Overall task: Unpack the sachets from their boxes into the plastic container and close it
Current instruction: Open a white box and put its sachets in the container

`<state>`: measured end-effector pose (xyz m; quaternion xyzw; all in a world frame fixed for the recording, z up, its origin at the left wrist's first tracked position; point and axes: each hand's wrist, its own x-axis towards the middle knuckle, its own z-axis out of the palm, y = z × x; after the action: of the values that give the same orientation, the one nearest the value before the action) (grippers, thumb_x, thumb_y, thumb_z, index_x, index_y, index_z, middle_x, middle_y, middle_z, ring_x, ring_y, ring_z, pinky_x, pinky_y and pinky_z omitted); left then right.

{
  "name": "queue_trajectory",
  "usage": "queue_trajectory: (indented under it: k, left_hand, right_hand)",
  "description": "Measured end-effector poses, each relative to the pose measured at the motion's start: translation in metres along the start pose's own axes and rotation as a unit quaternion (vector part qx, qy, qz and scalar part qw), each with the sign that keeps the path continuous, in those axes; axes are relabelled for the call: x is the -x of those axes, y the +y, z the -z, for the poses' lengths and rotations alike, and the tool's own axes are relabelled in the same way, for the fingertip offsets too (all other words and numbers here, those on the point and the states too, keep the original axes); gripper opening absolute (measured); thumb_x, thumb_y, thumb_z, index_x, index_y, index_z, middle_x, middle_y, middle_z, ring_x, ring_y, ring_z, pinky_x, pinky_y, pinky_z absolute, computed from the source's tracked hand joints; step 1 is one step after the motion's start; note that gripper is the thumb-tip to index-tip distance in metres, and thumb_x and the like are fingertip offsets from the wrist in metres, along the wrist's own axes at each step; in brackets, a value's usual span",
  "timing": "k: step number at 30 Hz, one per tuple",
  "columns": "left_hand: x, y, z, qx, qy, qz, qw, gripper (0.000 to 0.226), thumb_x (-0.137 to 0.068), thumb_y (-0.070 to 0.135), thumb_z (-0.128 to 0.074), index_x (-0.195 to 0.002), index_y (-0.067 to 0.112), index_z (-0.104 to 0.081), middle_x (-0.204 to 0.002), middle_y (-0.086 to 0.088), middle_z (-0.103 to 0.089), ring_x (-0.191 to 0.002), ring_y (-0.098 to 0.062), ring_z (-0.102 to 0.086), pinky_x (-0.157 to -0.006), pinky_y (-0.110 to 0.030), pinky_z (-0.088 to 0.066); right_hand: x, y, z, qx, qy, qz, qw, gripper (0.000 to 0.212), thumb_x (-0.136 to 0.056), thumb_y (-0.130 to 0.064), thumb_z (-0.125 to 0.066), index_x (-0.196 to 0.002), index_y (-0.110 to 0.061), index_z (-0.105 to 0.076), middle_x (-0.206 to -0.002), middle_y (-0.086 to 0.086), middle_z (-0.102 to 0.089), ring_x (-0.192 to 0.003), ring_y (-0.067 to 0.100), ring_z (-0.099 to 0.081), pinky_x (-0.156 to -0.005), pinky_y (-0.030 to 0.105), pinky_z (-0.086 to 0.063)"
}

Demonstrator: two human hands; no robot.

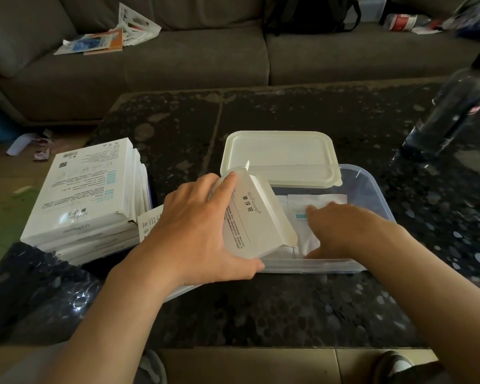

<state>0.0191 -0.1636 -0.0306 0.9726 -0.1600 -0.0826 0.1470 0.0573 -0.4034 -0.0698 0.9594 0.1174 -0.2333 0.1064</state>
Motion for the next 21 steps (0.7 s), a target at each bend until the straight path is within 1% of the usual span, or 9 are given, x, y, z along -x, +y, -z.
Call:
queue_trajectory:
  k: [4, 6, 9, 14, 16, 18, 19, 20, 21]
  left_hand:
    - [0.000, 0.000, -0.001, 0.002, 0.001, -0.001, 1.000, 0.135, -0.063, 0.081, -0.077, -0.159, 0.040, 0.008, -0.146, 0.024, -0.009, -0.138, -0.008, -0.014, -0.122, -0.037, -0.019]
    - [-0.001, -0.001, -0.001, 0.001, -0.002, 0.001, 1.000, 0.136, -0.062, 0.083, -0.076, -0.160, 0.039, 0.009, -0.148, 0.024, -0.008, -0.140, -0.009, -0.013, -0.122, -0.038, -0.018]
    - [-0.002, -0.003, -0.003, -0.002, -0.002, 0.000, 1.000, 0.138, -0.061, 0.085, -0.075, -0.160, 0.039, 0.010, -0.149, 0.024, -0.008, -0.142, -0.011, -0.014, -0.124, -0.038, -0.016]
    - [-0.001, 0.000, -0.001, 0.000, -0.002, 0.003, 1.000, 0.138, -0.062, 0.082, -0.076, -0.161, 0.039, 0.010, -0.149, 0.025, -0.007, -0.140, -0.007, -0.012, -0.123, -0.037, -0.017]
    - [-0.001, 0.000, 0.000, 0.000, -0.003, 0.005, 1.000, 0.138, -0.063, 0.082, -0.076, -0.161, 0.039, 0.010, -0.149, 0.026, -0.006, -0.141, -0.007, -0.011, -0.123, -0.037, -0.017]
    - [-0.001, 0.000, 0.001, -0.005, -0.003, 0.003, 1.000, 0.139, -0.062, 0.083, -0.076, -0.160, 0.039, 0.011, -0.148, 0.028, -0.002, -0.142, -0.007, -0.009, -0.124, -0.037, -0.016]
    - [0.000, 0.000, 0.001, -0.009, -0.002, 0.001, 1.000, 0.139, -0.062, 0.083, -0.076, -0.160, 0.038, 0.012, -0.147, 0.029, -0.001, -0.142, -0.006, -0.008, -0.124, -0.036, -0.015]
    - [0.000, 0.001, 0.001, -0.014, 0.001, -0.002, 1.000, 0.140, -0.061, 0.084, -0.076, -0.160, 0.038, 0.012, -0.146, 0.029, 0.000, -0.141, -0.005, -0.008, -0.124, -0.035, -0.015]
    - [0.001, 0.002, 0.002, -0.018, 0.004, -0.004, 1.000, 0.141, -0.060, 0.084, -0.076, -0.160, 0.037, 0.011, -0.145, 0.029, 0.000, -0.140, -0.004, -0.008, -0.124, -0.034, -0.015]
  right_hand:
    - [0.001, 0.000, -0.001, -0.014, 0.001, -0.004, 1.000, 0.079, -0.079, -0.062, -0.072, -0.142, -0.021, -0.048, -0.120, -0.002, -0.066, -0.089, 0.014, -0.062, -0.083, 0.027, -0.055]
    - [0.002, 0.000, 0.000, -0.028, 0.000, -0.005, 1.000, 0.083, -0.078, -0.062, -0.073, -0.145, -0.023, -0.043, -0.126, -0.002, -0.064, -0.100, 0.017, -0.064, -0.090, 0.031, -0.056]
    - [0.002, 0.002, 0.003, -0.030, 0.010, 0.003, 0.999, 0.089, -0.077, -0.061, -0.075, -0.148, -0.025, -0.036, -0.137, 0.001, -0.057, -0.116, 0.021, -0.061, -0.097, 0.036, -0.053]
    - [0.005, 0.001, 0.006, -0.040, -0.008, 0.003, 0.999, 0.084, -0.077, -0.060, -0.076, -0.145, -0.024, -0.040, -0.137, 0.002, -0.056, -0.118, 0.022, -0.059, -0.099, 0.036, -0.050]
    - [0.010, 0.005, 0.019, -0.085, 0.005, 0.011, 0.996, 0.071, -0.079, -0.058, -0.074, -0.137, -0.025, -0.048, -0.134, -0.002, -0.056, -0.117, 0.020, -0.057, -0.098, 0.034, -0.049]
    - [0.018, 0.010, 0.039, -0.186, 0.079, 0.034, 0.979, 0.035, -0.087, -0.045, -0.071, -0.116, -0.028, -0.060, -0.120, -0.007, -0.063, -0.102, 0.012, -0.061, -0.090, 0.030, -0.053]
    - [0.023, 0.011, 0.049, -0.262, 0.125, 0.043, 0.956, 0.017, -0.089, -0.037, -0.072, -0.101, -0.028, -0.064, -0.105, -0.008, -0.069, -0.088, 0.009, -0.065, -0.080, 0.028, -0.057]
    - [0.028, 0.010, 0.057, -0.343, 0.154, 0.056, 0.925, 0.008, -0.089, -0.029, -0.073, -0.090, -0.026, -0.066, -0.088, -0.007, -0.071, -0.074, 0.009, -0.068, -0.070, 0.026, -0.060]
    - [0.032, 0.006, 0.063, -0.410, 0.156, 0.077, 0.895, 0.008, -0.088, -0.025, -0.075, -0.085, -0.023, -0.067, -0.077, -0.005, -0.071, -0.066, 0.011, -0.070, -0.061, 0.024, -0.059]
